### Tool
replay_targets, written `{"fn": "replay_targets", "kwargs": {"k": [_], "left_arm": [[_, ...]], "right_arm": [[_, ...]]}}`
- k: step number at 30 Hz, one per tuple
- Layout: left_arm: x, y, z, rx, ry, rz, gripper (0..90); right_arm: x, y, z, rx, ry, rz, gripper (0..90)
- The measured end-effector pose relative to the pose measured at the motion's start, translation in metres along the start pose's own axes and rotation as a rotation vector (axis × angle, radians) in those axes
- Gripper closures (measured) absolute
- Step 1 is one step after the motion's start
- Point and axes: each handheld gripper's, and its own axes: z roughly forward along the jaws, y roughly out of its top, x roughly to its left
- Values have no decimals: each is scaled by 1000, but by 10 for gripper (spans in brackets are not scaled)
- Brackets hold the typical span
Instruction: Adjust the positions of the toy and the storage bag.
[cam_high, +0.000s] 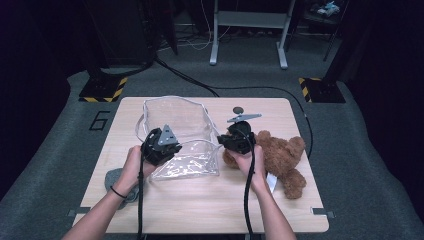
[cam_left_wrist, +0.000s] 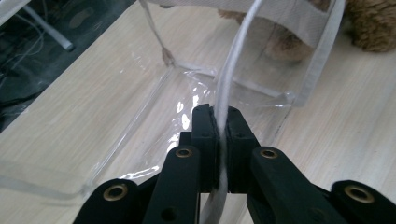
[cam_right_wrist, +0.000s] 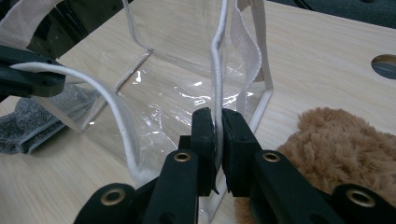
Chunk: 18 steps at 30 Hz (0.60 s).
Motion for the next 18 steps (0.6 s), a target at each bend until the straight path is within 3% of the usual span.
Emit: {"fn": "replay_targets", "kwargs": {"k": [2,8,18], "left_arm": [[2,2,2,-5,-17,-7,840],[-4,-2,5,-10,17,-2,874],[-16,-14,6,-24,40,9,876]], "right_arm": [[0,0,2,-3,0,-7,849],[1,-2,2,-1,-2,-2,849],[-5,-12,3,-1,9,23,845]]}}
